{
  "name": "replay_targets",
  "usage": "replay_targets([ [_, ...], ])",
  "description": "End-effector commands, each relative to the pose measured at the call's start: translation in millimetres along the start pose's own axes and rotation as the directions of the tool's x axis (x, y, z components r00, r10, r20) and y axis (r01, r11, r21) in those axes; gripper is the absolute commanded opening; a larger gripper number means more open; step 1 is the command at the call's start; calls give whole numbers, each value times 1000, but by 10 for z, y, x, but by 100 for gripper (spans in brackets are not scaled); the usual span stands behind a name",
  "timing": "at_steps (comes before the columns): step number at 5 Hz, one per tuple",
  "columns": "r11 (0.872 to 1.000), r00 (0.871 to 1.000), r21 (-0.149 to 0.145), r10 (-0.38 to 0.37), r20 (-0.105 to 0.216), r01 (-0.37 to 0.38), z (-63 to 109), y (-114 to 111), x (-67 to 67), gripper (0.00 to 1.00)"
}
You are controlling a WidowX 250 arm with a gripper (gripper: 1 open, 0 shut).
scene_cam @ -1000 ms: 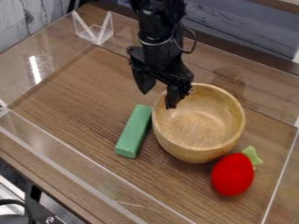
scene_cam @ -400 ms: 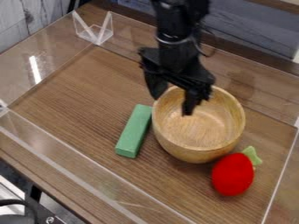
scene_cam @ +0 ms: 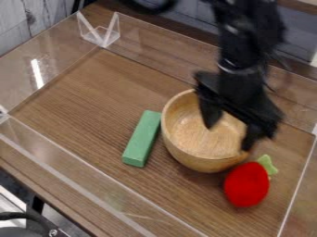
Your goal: Move the red object to the right
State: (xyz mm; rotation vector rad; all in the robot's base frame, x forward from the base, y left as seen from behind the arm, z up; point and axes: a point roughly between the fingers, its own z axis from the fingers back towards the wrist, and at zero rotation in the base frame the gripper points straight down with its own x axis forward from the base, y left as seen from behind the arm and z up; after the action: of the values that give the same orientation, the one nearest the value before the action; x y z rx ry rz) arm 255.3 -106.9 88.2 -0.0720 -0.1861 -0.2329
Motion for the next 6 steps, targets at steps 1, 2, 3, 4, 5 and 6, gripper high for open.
replay_targets([
  [1,1000,999,-20,-23,46,24,36,-251,102,100],
  [2,997,996,-25,-76,45,77,-128,-326,82,100],
  [3,996,995,-35,-87,40,88,-239,-330,52,100],
  [4,992,993,-52,-114,27,115,-232,-363,53,100],
  [5,989,990,-54,-134,33,136,-181,-378,91,100],
  [6,983,984,-65,-172,35,174,-120,-415,79,0],
])
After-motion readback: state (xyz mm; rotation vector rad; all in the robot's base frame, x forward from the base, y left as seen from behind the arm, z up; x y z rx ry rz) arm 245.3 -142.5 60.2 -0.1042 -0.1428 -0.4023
